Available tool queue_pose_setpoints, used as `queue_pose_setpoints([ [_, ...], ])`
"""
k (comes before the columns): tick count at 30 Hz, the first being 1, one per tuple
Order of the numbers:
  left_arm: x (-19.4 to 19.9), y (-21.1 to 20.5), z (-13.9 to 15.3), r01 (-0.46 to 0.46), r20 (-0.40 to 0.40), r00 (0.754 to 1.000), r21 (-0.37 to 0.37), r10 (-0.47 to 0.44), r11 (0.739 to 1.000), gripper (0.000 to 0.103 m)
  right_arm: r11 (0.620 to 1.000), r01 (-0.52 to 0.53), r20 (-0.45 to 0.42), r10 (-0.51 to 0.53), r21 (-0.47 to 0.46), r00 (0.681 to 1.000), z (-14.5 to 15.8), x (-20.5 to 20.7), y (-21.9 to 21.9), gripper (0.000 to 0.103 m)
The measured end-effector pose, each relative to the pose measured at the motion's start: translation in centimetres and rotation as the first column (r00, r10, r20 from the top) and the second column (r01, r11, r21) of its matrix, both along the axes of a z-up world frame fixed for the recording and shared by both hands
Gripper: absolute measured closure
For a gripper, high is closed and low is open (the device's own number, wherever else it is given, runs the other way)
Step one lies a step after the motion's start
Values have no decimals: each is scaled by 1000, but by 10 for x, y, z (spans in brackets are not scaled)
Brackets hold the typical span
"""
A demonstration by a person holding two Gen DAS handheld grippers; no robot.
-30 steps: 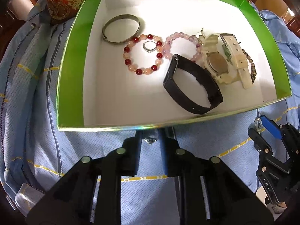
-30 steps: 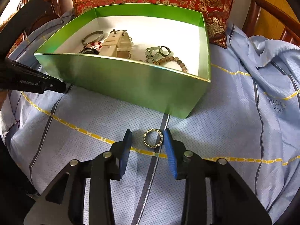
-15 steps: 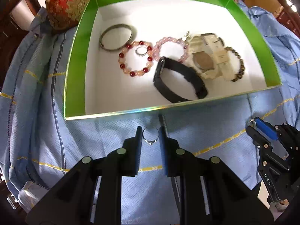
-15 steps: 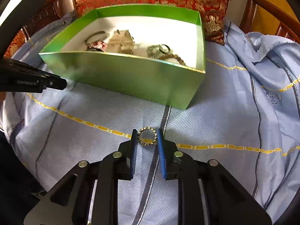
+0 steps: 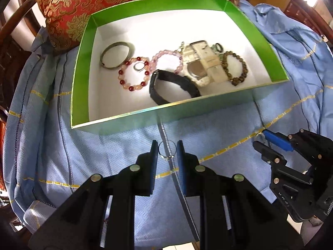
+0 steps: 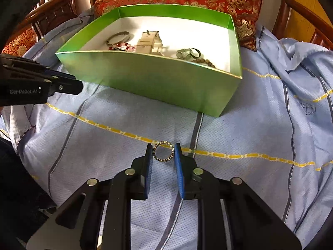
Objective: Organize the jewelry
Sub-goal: 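Carry both rings into the green box and open both tools to release them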
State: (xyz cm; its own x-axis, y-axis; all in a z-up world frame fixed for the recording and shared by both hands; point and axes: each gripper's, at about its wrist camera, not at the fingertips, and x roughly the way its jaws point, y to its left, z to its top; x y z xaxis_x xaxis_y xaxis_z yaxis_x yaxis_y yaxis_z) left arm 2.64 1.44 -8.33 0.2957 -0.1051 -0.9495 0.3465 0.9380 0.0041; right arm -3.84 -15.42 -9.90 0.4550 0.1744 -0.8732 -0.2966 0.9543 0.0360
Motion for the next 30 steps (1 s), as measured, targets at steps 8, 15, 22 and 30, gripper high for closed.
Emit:
queue_pose_setpoints([
  [8,4,11,43,-4,82,997,-117,14,993,85,990,-41,150,21,132,988,72,6,-5,82],
  [15,52,17,90,-90,216,969,-132,117,987,85,984,13,252,-59,178,966,123,56,-19,82],
  [22,122,11,65,-142,206,964,-135,168,981,85,984,56,208,-91,167,974,113,128,-9,82],
  [30,147,6,9,-193,57,978,-104,200,976,85,994,88,96,-93,58,991,40,153,8,82],
])
